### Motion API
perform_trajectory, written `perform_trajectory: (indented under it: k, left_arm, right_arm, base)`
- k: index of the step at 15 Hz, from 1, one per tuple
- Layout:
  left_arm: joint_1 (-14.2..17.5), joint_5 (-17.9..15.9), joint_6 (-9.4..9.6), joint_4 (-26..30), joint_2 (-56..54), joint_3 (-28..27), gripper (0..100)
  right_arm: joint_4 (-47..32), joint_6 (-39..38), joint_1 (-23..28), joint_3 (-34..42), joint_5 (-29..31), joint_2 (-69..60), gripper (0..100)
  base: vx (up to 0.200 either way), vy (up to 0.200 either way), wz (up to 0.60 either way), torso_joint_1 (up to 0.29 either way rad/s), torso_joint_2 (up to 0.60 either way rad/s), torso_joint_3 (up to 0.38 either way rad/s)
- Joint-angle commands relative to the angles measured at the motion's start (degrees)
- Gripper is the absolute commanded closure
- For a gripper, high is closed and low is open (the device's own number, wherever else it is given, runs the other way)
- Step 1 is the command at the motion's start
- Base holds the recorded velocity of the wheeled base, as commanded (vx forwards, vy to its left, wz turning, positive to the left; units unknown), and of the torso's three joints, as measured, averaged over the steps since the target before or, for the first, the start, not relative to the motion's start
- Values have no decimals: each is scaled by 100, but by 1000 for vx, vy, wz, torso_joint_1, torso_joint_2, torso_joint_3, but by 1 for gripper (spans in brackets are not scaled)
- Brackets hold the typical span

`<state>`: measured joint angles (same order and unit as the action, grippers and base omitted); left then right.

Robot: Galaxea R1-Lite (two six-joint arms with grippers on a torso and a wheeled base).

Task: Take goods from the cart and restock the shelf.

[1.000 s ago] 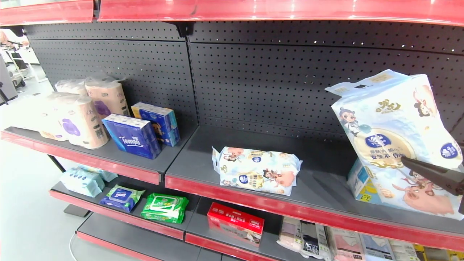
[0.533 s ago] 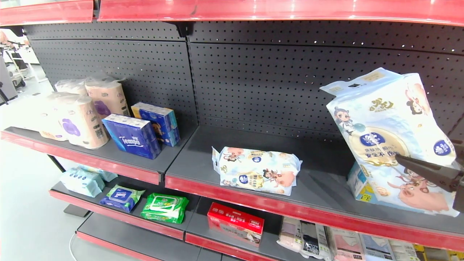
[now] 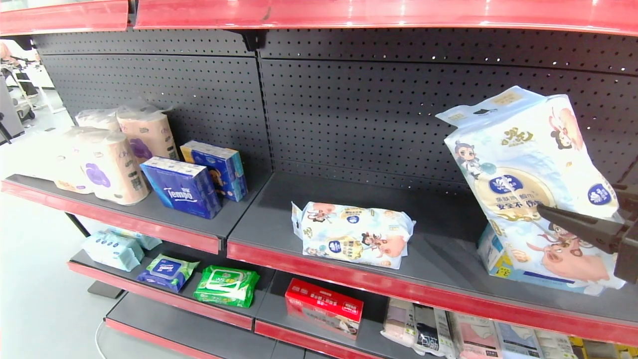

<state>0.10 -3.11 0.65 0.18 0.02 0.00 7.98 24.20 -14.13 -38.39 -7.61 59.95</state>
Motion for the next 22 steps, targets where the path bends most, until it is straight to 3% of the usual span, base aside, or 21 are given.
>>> perform_trajectory:
  k: [1,5,10,22]
  left_arm:
    - [-1,161,-205,-45,-2,0,0]
    - [-1,153,-117,-45,-2,0,0]
    - [-1,153,-117,-36,-2,0,0]
    - [-1,153,-109,-45,-2,0,0]
  right_arm:
    - [1,-3,-2,-125,-4,166,100]
    - [-7,50,-64,-266,-30,491,100]
    - [239,59,-617,-582,-30,1467,100]
    - [1038,50,-573,-837,31,2662,100]
  base:
    - [0,0,0,0,0,0]
    - [0,0,0,0,0,0]
    - [0,0,0,0,0,0]
    - [0,0,0,0,0,0]
